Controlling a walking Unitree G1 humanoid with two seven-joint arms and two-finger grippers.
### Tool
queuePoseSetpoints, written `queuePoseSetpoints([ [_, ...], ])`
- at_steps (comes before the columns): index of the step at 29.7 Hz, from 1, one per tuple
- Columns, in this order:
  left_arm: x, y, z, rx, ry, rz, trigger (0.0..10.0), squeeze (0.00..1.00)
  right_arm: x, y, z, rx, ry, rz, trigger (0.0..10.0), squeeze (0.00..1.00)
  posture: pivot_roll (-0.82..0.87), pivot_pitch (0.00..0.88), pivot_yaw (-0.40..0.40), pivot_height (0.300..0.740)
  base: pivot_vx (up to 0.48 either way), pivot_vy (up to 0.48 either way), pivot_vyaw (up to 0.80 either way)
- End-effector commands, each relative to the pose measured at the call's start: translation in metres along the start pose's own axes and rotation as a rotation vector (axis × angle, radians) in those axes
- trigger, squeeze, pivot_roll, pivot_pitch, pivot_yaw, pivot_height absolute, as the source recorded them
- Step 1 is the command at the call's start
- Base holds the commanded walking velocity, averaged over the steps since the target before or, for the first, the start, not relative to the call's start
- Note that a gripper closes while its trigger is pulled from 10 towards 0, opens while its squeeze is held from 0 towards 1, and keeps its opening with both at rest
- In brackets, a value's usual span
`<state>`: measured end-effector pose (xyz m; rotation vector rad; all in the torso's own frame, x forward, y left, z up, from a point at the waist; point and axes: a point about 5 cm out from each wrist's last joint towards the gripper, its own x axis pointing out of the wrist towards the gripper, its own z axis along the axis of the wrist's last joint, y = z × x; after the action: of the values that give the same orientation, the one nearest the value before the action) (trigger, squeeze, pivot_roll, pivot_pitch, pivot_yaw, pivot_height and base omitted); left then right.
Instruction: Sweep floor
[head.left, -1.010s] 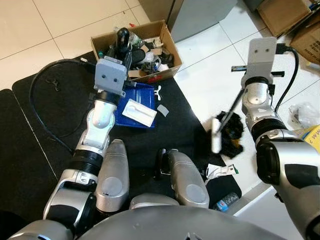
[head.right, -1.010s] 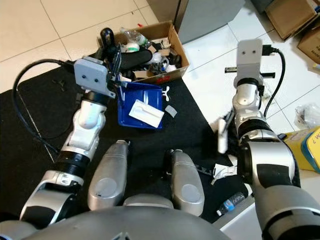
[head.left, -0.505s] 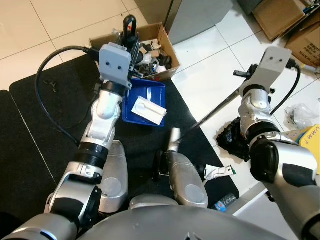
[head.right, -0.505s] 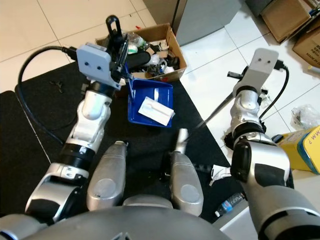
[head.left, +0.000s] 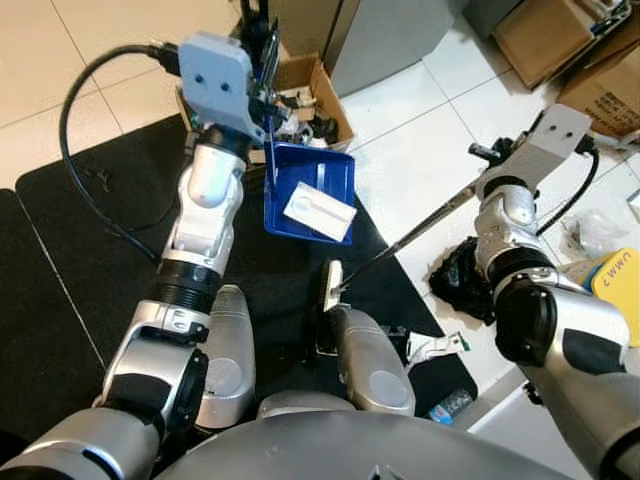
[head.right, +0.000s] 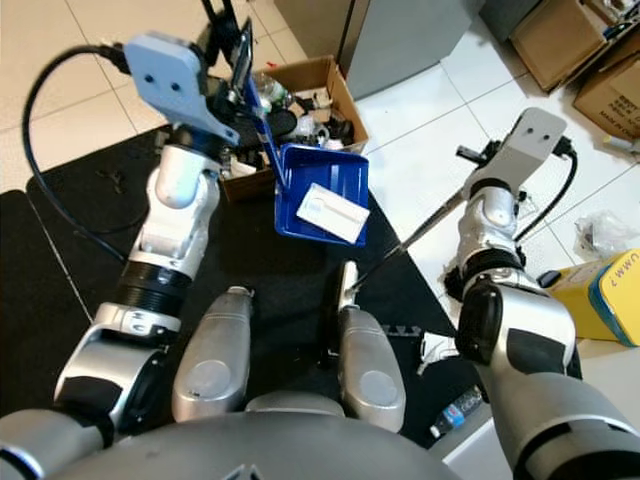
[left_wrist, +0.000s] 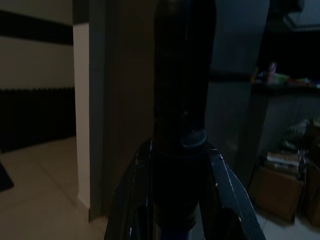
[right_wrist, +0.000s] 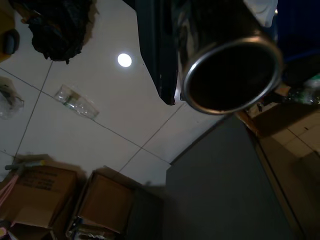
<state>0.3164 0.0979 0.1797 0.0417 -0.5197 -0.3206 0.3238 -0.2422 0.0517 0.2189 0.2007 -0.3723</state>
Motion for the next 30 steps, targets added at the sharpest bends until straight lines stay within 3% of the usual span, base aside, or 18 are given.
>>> queuePoseSetpoints([
  [1,0.01,-0.006,0.015,-0.042,-0.075,-0.009,10.0,0.0,-0.001,-0.002,-0.003,0.07,0.013,-0.015,10.0,0.0,0.32,0.02,-0.128,0.74,0.0,0.0,0.0],
  [4,0.01,-0.006,0.015,-0.042,-0.075,-0.009,10.0,0.0,-0.001,-0.002,-0.003,0.07,0.013,-0.015,10.0,0.0,0.32,0.02,-0.128,0.74,0.0,0.0,0.0],
  [6,0.018,-0.001,0.022,-0.053,-0.098,-0.008,10.0,0.0,0.005,0.008,0.013,0.123,-0.034,0.015,10.0,0.0,0.32,0.0,-0.117,0.74,0.0,0.0,0.0],
  [14,0.027,0.009,0.033,-0.041,-0.131,-0.013,10.0,0.0,0.006,0.012,0.015,0.152,-0.045,0.031,10.0,0.0,0.33,0.0,-0.107,0.74,0.0,0.0,0.0],
  [28,0.038,0.047,0.05,0.051,-0.173,0.031,10.0,0.0,0.005,0.011,0.012,0.169,-0.04,0.032,10.0,0.0,0.34,0.0,-0.092,0.74,0.0,0.0,0.0],
  [30,0.039,0.058,0.051,0.098,-0.168,0.036,10.0,0.0,0.005,0.01,0.013,0.17,-0.047,0.032,10.0,0.0,0.33,0.0,-0.086,0.74,0.0,0.0,0.0],
])
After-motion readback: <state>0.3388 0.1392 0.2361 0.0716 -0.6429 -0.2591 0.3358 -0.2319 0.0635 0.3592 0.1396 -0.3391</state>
